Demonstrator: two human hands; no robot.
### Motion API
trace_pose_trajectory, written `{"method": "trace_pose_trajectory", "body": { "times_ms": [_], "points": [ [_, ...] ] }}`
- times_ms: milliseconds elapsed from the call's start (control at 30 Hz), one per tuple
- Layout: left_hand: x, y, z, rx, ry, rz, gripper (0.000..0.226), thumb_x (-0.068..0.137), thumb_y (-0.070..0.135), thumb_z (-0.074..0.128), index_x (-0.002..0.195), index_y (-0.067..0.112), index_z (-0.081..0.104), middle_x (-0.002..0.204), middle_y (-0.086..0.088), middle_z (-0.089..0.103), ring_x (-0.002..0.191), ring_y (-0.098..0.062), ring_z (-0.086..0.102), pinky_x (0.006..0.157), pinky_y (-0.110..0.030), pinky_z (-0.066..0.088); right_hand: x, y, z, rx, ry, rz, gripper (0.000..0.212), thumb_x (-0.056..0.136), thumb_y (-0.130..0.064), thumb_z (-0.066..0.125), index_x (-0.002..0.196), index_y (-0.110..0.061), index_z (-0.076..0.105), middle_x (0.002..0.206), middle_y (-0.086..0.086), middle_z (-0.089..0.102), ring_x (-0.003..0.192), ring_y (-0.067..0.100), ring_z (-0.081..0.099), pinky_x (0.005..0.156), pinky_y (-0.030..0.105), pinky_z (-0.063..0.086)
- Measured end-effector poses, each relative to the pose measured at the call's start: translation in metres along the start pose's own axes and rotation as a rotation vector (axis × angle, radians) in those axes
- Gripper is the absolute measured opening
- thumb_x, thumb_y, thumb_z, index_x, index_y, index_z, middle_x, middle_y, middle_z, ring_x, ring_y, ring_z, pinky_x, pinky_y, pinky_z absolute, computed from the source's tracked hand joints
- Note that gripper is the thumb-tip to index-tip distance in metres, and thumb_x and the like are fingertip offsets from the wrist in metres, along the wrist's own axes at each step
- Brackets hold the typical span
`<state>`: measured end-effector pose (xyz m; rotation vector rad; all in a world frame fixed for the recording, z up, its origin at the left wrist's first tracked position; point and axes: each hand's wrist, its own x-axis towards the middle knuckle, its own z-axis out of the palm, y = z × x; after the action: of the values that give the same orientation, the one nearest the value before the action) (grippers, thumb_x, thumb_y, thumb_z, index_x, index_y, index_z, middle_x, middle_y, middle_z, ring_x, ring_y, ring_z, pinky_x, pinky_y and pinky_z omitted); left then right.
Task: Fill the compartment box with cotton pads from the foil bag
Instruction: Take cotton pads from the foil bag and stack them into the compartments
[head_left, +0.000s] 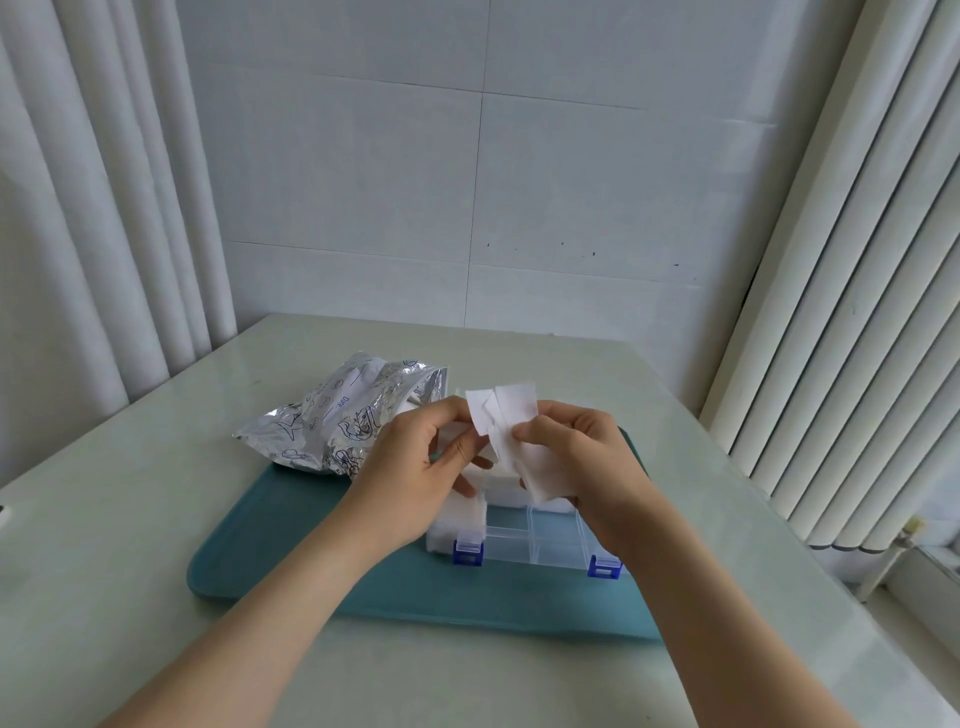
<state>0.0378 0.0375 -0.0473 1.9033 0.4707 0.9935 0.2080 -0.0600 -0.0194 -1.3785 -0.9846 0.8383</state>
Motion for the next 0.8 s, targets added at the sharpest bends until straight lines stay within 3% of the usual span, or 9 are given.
{"method": "trace_pose_trajectory", "body": {
  "times_ms": [133,267,367,467,567,700,800],
  "points": [
    [0.0001,0.0032,0.001,0.0,-0.011,-0.001,0.025,0.108,0.01,0.058,0.124,0.021,0.073,0.099,0.001,0.078,0.086,-0.022,0.075,0.063,-0.042,0.064,-0.0006,-0.0025,-0.0017,-0.01,-0.026,0.024,0.017,0.094,-0.012,0.068,0.103,-0.01,0.082,0.084,0.006,0.072,0.062,0.014,0.059,0.053,0.029,0.044],
    [-0.0003,0.0046,0.0001,0.016,0.046,-0.023,0.025,0.105,0.009,0.063,0.11,0.03,0.075,0.086,0.004,0.077,0.073,-0.018,0.073,0.059,-0.037,0.059,-0.0025,-0.0037,-0.0017,0.062,-0.076,0.049,0.02,0.096,-0.011,0.066,0.108,0.001,0.076,0.083,0.006,0.068,0.065,0.015,0.056,0.057,0.029,0.04],
    [0.0014,0.0014,-0.0027,-0.033,0.095,-0.068,0.019,0.106,0.013,0.063,0.112,0.026,0.076,0.091,-0.002,0.079,0.077,-0.029,0.073,0.065,-0.039,0.059,-0.002,-0.0061,-0.0009,0.126,-0.004,0.029,0.015,0.095,-0.011,0.064,0.096,-0.003,0.077,0.079,0.007,0.065,0.066,0.018,0.054,0.058,0.03,0.039],
    [0.0023,0.0009,-0.0045,-0.172,0.189,-0.16,0.026,0.107,0.007,0.058,0.12,0.026,0.071,0.102,0.001,0.081,0.086,-0.022,0.079,0.078,-0.035,0.064,0.0017,-0.0052,-0.0049,0.129,0.153,-0.014,0.017,0.093,-0.012,0.068,0.078,-0.012,0.074,0.076,0.007,0.062,0.069,0.023,0.05,0.058,0.031,0.039],
    [0.0012,0.0036,-0.0037,-0.34,0.234,-0.23,0.022,0.105,0.005,0.062,0.117,0.021,0.07,0.103,-0.003,0.082,0.094,-0.024,0.08,0.08,-0.039,0.066,0.0024,-0.0043,-0.0064,0.077,0.141,-0.024,0.015,0.089,-0.014,0.071,0.075,-0.01,0.074,0.073,0.008,0.059,0.067,0.025,0.046,0.057,0.029,0.035],
    [0.0017,0.0026,-0.005,-0.39,0.296,-0.282,0.021,0.097,0.004,0.073,0.114,0.016,0.073,0.099,-0.004,0.082,0.086,-0.018,0.078,0.079,-0.036,0.066,-0.0023,-0.0058,-0.0017,-0.059,0.031,-0.027,0.025,0.091,-0.007,0.07,0.069,-0.017,0.077,0.069,0.003,0.069,0.059,0.015,0.058,0.051,0.021,0.043],
    [0.0028,0.003,-0.0062,-0.381,0.308,-0.297,0.027,0.094,0.002,0.076,0.119,0.013,0.073,0.103,-0.003,0.082,0.094,-0.02,0.079,0.077,-0.036,0.066,-0.0035,-0.0054,0.0006,-0.122,0.05,-0.049,0.01,0.091,-0.008,0.074,0.087,-0.014,0.082,0.079,0.003,0.078,0.067,0.013,0.068,0.057,0.022,0.051]
  ]
}}
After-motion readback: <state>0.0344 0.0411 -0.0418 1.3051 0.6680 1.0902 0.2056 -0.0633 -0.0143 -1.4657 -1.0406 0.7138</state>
